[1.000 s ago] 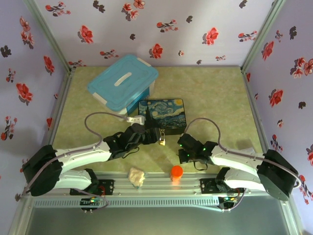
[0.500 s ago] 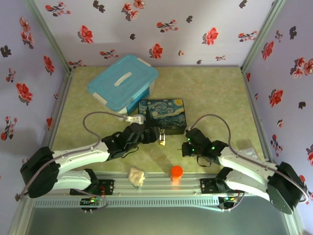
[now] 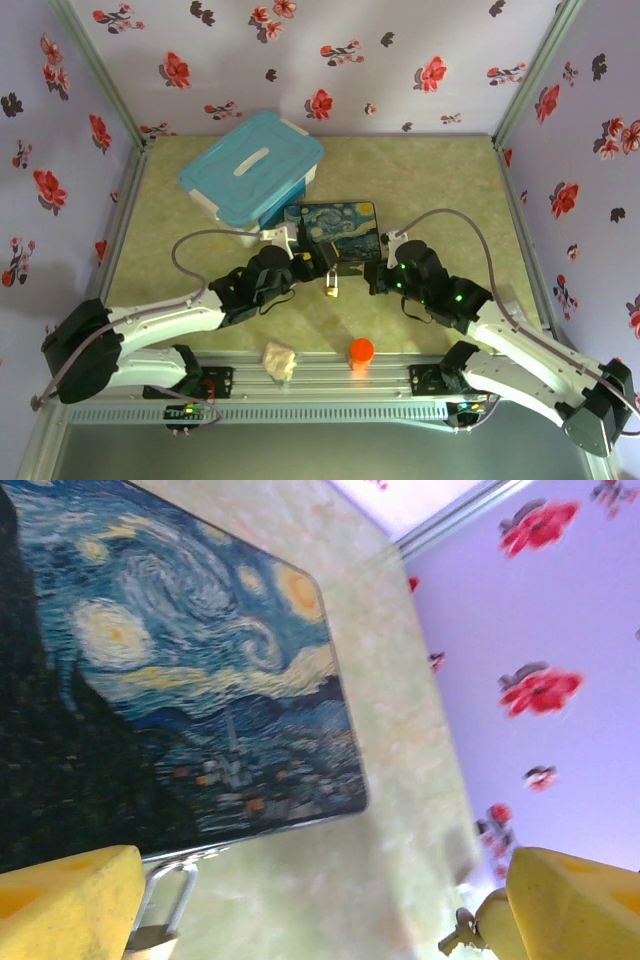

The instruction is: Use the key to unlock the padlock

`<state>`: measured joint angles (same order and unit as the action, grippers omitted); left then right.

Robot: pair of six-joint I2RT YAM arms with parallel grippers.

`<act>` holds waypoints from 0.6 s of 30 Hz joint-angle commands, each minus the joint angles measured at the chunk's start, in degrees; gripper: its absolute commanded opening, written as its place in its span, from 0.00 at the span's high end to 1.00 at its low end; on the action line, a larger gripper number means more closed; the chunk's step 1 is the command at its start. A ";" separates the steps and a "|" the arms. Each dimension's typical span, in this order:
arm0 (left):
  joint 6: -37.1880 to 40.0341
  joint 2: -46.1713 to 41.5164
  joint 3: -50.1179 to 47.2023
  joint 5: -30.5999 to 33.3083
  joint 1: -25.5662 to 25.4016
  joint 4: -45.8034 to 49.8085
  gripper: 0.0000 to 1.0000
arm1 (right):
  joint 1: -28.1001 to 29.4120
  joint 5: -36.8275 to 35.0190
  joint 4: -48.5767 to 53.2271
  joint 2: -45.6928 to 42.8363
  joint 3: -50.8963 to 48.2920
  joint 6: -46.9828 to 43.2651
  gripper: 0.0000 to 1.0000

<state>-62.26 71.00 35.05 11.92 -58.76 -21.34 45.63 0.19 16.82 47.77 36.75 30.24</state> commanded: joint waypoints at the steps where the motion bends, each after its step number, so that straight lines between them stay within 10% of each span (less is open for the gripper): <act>1: -8.94 2.20 0.62 4.47 -2.13 -11.56 0.06 | -0.38 -0.19 -6.47 0.83 2.34 -1.39 1.00; 18: -27.64 6.65 -0.81 17.23 -8.64 -25.83 0.09 | 4.19 -8.28 -24.49 0.03 -3.20 3.75 1.00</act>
<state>-85.45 77.25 33.58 26.15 -66.22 -42.50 48.86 -4.97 -1.43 48.82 35.16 32.58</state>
